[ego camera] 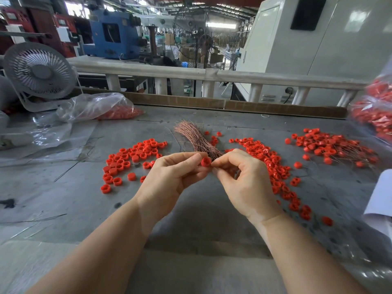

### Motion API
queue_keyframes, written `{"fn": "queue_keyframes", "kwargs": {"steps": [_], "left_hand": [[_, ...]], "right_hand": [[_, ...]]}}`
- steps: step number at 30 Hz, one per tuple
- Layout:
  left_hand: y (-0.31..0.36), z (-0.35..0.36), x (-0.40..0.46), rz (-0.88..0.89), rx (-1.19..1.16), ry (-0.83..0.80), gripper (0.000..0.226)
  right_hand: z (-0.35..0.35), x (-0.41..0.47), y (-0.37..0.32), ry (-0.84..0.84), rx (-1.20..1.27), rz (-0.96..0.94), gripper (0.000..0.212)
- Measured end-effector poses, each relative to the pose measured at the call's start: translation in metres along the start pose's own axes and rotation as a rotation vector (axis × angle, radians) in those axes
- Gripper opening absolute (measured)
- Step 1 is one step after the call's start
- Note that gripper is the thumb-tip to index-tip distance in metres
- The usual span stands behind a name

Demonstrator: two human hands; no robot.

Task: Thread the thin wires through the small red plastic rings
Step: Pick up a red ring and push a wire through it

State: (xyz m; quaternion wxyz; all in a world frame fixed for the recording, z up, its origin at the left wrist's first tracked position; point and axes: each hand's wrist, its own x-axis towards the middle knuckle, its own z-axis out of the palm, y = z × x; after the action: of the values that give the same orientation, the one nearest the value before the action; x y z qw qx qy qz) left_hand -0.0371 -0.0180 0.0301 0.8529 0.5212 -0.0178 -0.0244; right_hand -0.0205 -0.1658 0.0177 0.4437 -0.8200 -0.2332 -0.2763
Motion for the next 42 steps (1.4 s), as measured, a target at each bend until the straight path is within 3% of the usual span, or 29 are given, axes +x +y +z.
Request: {"fn": "queue_keyframes", "kwargs": {"steps": [10,42], "left_hand": [[-0.0003,0.0008,0.0004,-0.026,-0.035,0.036,0.022],[-0.0027,-0.0035,0.0019,-0.041,-0.104,-0.068,0.022]], "right_hand": [[-0.0004,0.0003,-0.0002,0.010,-0.012,-0.020,0.012],[-0.0011,0.0008,-0.0009,0.049,0.012,0.018,0.014]]}}
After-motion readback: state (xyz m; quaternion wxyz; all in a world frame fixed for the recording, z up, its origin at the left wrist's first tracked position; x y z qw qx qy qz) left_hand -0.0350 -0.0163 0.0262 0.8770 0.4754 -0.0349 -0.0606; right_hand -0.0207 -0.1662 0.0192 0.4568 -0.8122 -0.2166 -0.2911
